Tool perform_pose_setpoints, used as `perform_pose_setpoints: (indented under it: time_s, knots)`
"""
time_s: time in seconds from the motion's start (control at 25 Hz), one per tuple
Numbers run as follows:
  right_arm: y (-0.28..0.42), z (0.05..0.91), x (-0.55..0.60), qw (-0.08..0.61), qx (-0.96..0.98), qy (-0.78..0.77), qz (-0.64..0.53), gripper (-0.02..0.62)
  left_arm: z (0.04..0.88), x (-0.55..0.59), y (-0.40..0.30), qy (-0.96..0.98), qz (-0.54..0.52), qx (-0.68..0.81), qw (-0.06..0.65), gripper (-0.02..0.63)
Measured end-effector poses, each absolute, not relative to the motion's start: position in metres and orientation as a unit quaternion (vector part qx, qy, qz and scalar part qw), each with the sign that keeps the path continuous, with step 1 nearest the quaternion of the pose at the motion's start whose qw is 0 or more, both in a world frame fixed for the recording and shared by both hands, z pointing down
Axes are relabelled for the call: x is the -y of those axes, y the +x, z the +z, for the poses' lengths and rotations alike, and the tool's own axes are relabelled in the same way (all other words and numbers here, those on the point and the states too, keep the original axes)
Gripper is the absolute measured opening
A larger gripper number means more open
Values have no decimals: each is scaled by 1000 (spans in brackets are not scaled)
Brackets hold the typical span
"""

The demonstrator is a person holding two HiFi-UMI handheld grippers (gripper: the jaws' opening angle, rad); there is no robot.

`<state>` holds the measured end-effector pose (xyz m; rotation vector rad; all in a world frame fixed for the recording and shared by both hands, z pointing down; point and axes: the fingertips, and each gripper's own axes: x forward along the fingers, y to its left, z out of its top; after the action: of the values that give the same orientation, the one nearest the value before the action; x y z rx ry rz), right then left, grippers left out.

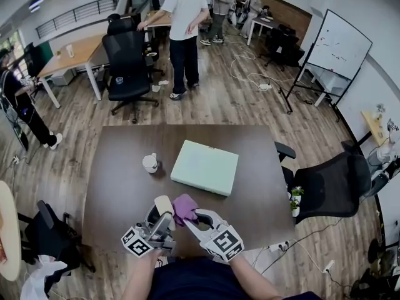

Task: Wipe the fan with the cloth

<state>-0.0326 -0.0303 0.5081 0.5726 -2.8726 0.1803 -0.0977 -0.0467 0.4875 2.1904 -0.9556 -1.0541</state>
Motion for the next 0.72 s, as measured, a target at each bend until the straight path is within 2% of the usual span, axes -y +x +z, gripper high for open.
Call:
perform_pose_setpoints:
  time_s: [0.72]
  knots:
    - [-48,509,-2,133,981,138,20,86,481,47,-122,787,-405,382,266,368]
